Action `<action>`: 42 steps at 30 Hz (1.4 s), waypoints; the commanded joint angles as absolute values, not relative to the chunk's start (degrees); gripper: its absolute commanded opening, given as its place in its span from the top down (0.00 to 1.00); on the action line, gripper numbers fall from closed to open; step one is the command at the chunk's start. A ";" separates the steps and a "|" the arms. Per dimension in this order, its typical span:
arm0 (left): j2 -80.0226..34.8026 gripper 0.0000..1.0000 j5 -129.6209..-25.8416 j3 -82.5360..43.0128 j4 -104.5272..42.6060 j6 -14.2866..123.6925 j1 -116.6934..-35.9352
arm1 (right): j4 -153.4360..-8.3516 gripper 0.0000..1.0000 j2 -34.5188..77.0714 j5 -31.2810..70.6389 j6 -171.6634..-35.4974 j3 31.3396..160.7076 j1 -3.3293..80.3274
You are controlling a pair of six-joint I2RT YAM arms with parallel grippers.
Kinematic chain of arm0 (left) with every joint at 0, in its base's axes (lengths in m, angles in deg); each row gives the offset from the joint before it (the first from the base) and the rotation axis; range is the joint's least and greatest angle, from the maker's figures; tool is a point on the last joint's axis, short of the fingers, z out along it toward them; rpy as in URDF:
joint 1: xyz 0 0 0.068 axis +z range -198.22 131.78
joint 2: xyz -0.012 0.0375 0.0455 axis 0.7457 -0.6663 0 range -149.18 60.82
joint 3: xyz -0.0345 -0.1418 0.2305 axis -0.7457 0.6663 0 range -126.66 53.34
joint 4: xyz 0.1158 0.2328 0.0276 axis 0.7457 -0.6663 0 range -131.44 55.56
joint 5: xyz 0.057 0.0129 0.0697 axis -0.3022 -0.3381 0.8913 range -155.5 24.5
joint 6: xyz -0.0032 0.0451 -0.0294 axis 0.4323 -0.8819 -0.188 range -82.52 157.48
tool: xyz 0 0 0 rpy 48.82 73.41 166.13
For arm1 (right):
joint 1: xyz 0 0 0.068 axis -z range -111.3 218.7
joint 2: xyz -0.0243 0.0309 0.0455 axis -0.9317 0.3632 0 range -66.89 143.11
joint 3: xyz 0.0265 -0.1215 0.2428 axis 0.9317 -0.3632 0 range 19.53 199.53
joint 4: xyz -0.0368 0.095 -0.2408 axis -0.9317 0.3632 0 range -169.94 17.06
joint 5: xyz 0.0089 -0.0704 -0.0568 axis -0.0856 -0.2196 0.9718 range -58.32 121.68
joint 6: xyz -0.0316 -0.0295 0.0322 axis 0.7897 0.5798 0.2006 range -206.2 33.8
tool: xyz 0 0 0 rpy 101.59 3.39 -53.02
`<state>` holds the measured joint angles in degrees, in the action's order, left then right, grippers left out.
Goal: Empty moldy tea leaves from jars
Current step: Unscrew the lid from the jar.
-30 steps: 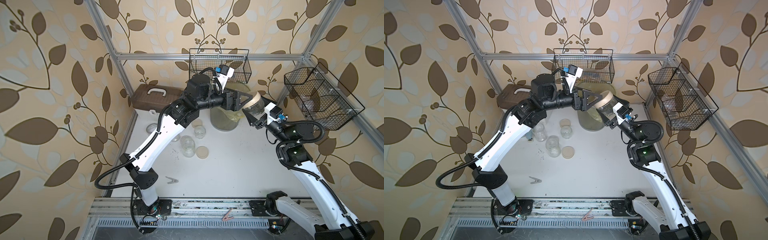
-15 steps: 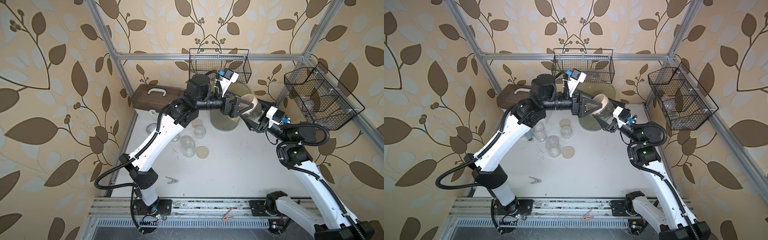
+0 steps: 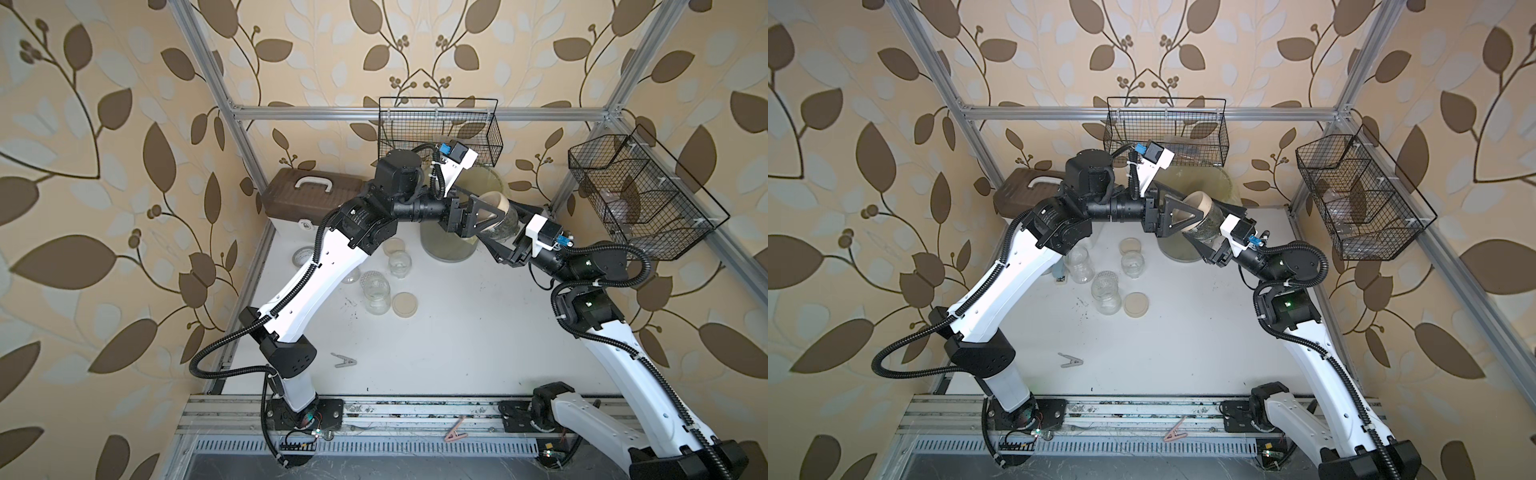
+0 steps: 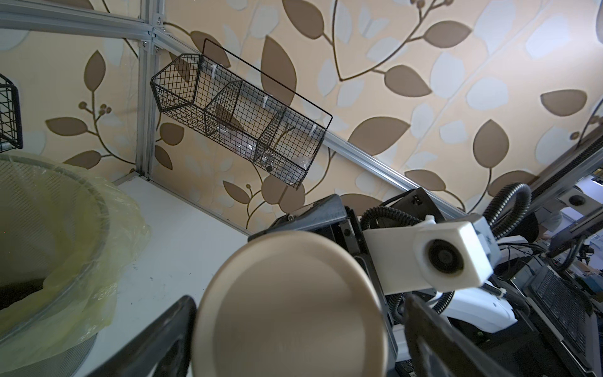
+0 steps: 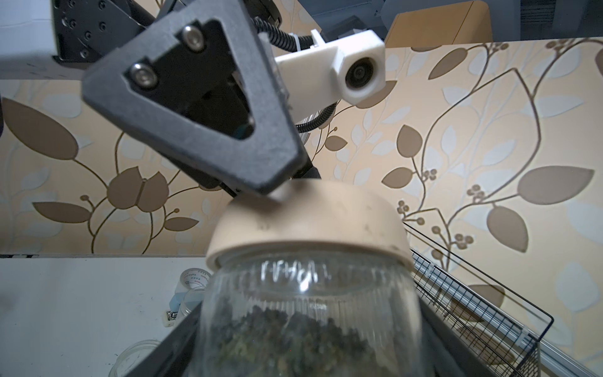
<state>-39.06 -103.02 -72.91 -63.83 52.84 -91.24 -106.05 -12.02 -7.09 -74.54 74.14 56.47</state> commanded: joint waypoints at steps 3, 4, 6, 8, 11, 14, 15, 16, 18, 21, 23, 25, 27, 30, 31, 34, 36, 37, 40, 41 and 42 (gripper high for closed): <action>-39.44 0.04 -104.44 -76.85 -65.83 50.01 -90.75 | -107.99 0.57 -11.82 -6.12 -73.22 76.49 56.26; -39.69 0.05 -104.44 -77.20 -66.15 49.93 -90.75 | -107.85 0.57 -11.79 -6.14 -73.14 76.56 56.28; -40.02 0.08 -104.31 -77.52 -66.13 49.90 -90.75 | -107.51 0.57 -11.78 -6.20 -72.85 76.66 56.28; -40.08 0.08 -103.86 -77.44 -66.21 49.70 -90.75 | -107.19 0.57 -11.77 -6.14 -72.53 76.65 56.31; -40.34 0.01 -103.35 -77.46 -66.77 49.52 -90.76 | -107.02 0.57 -11.78 -6.14 -72.49 76.66 56.31; -40.43 0.01 -103.14 -77.50 -66.97 49.57 -90.75 | -107.01 0.57 -11.69 -6.16 -72.48 76.74 56.31; -40.53 0.01 -103.21 -77.53 -66.88 49.61 -90.79 | -107.01 0.57 -11.69 -6.12 -72.42 76.84 56.31; -40.52 0.02 -103.20 -77.53 -66.89 49.70 -90.75 | -107.01 0.57 -11.69 -6.20 -72.40 76.84 56.31; -40.61 0.04 -103.21 -77.53 -66.56 49.95 -90.75 | -107.01 0.57 -11.63 -6.26 -72.39 76.84 56.29; -40.73 0.09 -103.21 -77.53 -66.40 50.36 -90.76 | -107.06 0.57 -11.54 -6.18 -72.35 76.88 56.31; -40.90 0.14 -103.30 -77.46 -66.05 50.91 -90.76 | -107.01 0.57 -11.51 -6.19 -72.35 76.90 56.31; -41.03 0.19 -103.38 -77.46 -65.71 51.47 -90.75 | -107.04 0.57 -11.60 -6.19 -72.40 76.84 56.31; -41.03 0.26 -103.40 -77.19 -65.00 52.61 -90.77 | -106.97 0.57 -11.57 -5.76 -72.33 76.84 56.27; -40.74 0.32 -102.25 -76.36 -62.96 55.90 -90.76 | -106.37 0.57 -11.65 -4.65 -71.70 76.93 56.29; -40.54 0.33 -101.35 -75.98 -62.12 57.54 -90.75 | -106.06 0.57 -11.73 -4.03 -71.49 77.01 56.23; -40.08 0.38 -95.60 -74.68 -60.10 65.34 -90.76 | -104.13 0.58 -11.95 0.78 -68.12 77.22 55.52; -40.20 0.45 -90.45 -74.78 -59.83 71.99 -90.75 | -100.42 0.58 -12.06 5.81 -61.78 77.87 53.73; -40.25 0.47 -88.63 -74.93 -59.68 74.78 -90.78 | -99.16 0.57 -11.98 8.24 -59.07 78.19 53.04; -40.83 0.49 -84.47 -75.36 -59.68 81.51 -90.84 | -96.83 0.58 -11.20 14.20 -51.89 78.51 51.63; -40.94 0.51 -82.23 -75.71 -60.59 83.60 -90.91 | -96.73 0.58 -10.91 15.85 -50.16 78.42 51.50; -41.10 0.53 -79.86 -76.17 -62.02 85.39 -90.85 | -96.82 0.58 -10.57 17.40 -48.69 78.33 51.32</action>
<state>-41.07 -90.04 -74.68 -64.70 74.98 -91.44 -98.51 -10.92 9.18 -58.75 76.59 51.69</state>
